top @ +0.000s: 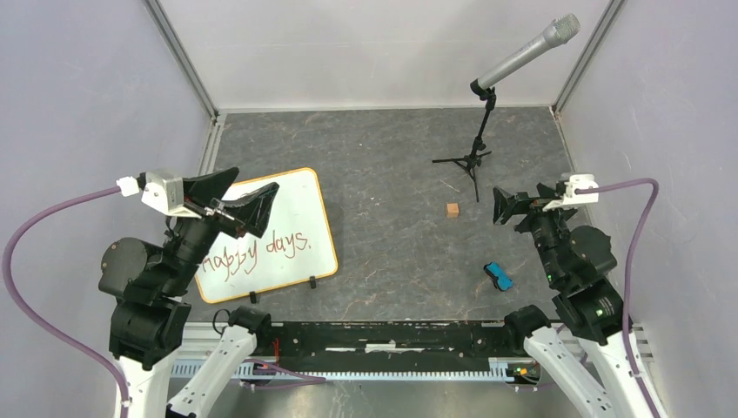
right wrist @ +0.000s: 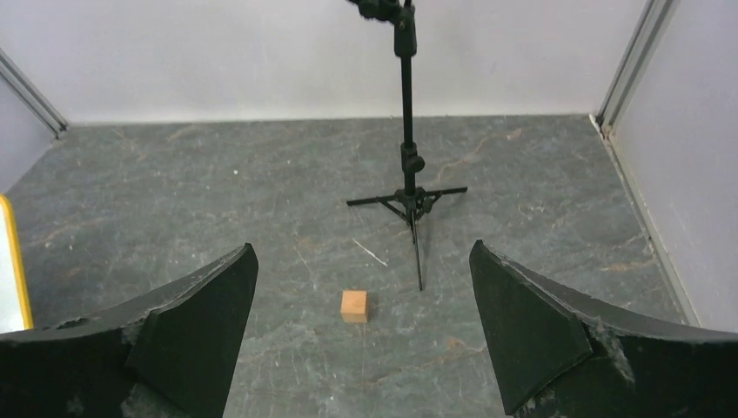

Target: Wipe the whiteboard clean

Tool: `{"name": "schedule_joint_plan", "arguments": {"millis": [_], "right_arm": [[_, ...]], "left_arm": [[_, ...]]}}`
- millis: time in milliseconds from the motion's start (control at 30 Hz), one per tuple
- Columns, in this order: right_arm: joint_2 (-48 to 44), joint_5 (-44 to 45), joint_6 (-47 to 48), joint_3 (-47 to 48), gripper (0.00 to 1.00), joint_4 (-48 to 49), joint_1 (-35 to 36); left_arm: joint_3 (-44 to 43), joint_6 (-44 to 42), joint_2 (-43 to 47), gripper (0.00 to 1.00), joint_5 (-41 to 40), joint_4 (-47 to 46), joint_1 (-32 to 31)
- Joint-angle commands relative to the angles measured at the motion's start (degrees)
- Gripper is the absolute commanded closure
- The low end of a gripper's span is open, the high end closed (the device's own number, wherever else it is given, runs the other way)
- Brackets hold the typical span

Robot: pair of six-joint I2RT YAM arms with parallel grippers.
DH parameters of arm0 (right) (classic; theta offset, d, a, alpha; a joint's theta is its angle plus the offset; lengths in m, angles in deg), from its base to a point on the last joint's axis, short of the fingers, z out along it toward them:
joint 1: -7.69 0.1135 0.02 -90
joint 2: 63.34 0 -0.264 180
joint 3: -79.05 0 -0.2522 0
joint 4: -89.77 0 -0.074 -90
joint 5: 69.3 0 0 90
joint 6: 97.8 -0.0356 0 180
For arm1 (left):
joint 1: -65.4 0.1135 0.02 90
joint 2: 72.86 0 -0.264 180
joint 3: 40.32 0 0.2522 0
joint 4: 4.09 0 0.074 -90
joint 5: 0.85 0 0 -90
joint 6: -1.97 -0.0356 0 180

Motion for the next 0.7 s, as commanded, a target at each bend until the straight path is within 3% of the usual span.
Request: {"name": "schedule_joint_plan", "arguments": {"millis": [0, 233, 433, 533, 667], "right_arm": [[1.97, -0.4, -0.87, -2.11, 0.02, -0.73, -0.18], [4.74, -1.88, -7.26, -7.77, 0.02, -0.21, -0.19], [12.43, -14.6, -13.69, -13.29, 0.02, 4.58, 1.31], [16.38, -12.41, -19.03, -15.82, 0.02, 9.57, 10.34], [24.0, 2.15, -24.69, -15.19, 0.02, 14.07, 29.05]], "left_arm": [[-0.51, -1.27, -1.04, 0.0, 1.4, 1.51, 0.36], [-0.15, 0.25, -1.91, 0.0, 2.46, 5.1, 0.36], [2.35, 1.08, -0.87, 0.0, 3.8, 7.71, 0.32], [3.71, 1.49, 0.25, 0.0, 3.31, 8.44, -0.32], [4.17, 2.48, 1.47, 0.0, 3.95, 9.91, -0.99]]}}
